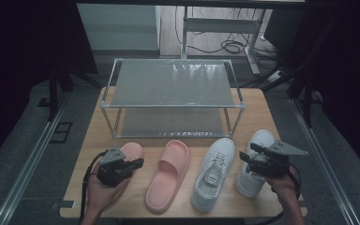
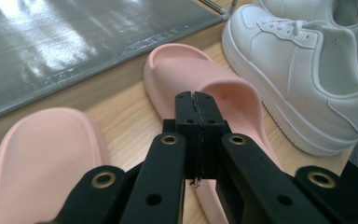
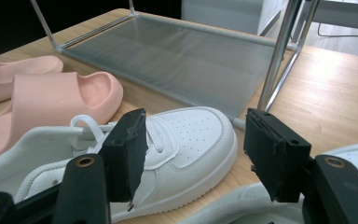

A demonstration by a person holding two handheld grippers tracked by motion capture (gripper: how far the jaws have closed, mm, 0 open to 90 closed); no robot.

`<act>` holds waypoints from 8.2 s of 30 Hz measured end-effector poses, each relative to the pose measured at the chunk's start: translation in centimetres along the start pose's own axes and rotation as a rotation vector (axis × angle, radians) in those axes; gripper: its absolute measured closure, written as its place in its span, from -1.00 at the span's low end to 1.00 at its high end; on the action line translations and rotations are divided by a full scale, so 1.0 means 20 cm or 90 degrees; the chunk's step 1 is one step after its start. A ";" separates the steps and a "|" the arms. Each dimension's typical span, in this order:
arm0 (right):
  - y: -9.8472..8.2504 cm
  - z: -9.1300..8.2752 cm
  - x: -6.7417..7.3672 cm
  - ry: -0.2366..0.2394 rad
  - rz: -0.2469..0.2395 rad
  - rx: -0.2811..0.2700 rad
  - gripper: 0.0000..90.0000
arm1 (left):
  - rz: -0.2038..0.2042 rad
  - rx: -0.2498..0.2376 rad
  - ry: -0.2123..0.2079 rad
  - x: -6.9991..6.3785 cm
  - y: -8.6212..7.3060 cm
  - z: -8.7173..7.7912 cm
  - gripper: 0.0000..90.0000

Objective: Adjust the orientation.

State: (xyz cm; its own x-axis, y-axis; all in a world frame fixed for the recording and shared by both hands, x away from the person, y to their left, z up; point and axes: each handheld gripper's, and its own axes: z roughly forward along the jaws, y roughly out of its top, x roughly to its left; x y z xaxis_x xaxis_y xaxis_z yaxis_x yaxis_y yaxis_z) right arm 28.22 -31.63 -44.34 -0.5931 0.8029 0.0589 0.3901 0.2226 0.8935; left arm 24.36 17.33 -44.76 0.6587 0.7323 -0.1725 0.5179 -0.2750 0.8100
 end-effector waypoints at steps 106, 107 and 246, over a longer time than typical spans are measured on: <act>-0.04 0.04 0.00 -0.001 0.042 0.028 -0.11 | -0.121 0.096 0.165 0.31 -0.16 0.15 1.00; -0.04 0.04 0.00 -0.001 0.042 0.027 -0.11 | -0.124 0.095 0.165 0.31 -0.16 0.15 1.00; -0.06 0.05 0.00 -0.007 0.044 0.038 -0.13 | -0.161 0.098 0.087 0.66 -0.14 0.11 1.00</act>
State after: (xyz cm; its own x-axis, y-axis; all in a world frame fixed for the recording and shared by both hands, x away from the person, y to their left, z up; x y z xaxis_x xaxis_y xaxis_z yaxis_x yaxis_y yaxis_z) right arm 28.59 -31.33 -45.84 -0.5553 0.8237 0.1148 0.4719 0.1984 0.8591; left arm 32.78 26.37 -50.59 0.4243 0.8634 -0.2730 0.7393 -0.1563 0.6550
